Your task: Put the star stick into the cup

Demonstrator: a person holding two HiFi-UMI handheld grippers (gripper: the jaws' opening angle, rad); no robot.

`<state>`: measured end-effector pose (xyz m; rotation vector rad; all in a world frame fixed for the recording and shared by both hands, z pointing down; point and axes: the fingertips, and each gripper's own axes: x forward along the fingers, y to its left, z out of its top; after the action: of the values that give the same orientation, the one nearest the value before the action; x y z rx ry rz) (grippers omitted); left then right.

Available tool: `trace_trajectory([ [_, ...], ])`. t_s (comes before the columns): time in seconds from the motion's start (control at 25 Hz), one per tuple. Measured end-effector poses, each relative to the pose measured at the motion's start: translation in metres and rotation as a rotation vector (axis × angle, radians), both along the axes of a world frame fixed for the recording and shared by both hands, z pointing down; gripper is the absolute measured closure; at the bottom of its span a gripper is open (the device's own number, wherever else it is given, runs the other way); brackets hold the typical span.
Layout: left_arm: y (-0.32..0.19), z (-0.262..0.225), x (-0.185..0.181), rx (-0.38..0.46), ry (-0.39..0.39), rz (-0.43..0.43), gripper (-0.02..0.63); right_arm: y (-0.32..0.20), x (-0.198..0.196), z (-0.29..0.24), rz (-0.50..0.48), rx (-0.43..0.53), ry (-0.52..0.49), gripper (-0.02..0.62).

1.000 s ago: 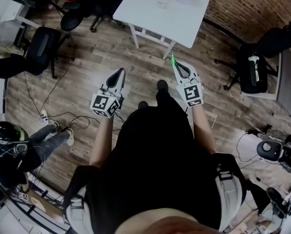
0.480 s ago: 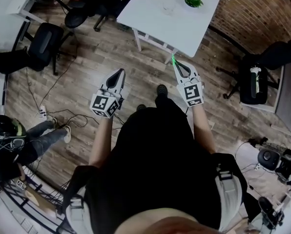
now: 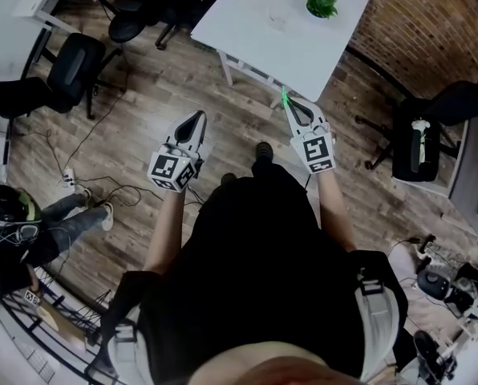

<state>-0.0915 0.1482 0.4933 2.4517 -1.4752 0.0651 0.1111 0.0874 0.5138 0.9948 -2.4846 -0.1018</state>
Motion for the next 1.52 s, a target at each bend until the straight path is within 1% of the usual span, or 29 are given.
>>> trace_trajectory([
  [0.2,-0.013,0.000,0.013,-0.010,-0.002,-0.012,0.584,-0.019,0.010,0.000,-0.015,-0.010,-0.008,0.591],
  [0.4,-0.026,0.000,0.023,-0.014,-0.018,-0.021,0.584,-0.042,0.018,0.001,-0.017,-0.032,-0.052,0.590],
  [0.8,-0.038,-0.003,0.021,-0.036,-0.034,-0.121,0.584,-0.077,0.009,-0.001,-0.093,-0.047,-0.083,0.589],
  [1.04,-0.046,0.001,0.031,-0.041,-0.027,-0.157,0.584,-0.091,0.011,0.006,-0.131,-0.056,-0.075,0.589],
  [1.32,-0.053,0.002,0.049,-0.043,-0.026,-0.166,0.584,-0.100,0.023,0.006,-0.146,-0.054,-0.079,0.589],
  [1.52,-0.064,-0.007,0.055,-0.013,-0.017,-0.198,0.584,-0.107,0.034,0.007,-0.157,-0.053,-0.075,0.589],
])
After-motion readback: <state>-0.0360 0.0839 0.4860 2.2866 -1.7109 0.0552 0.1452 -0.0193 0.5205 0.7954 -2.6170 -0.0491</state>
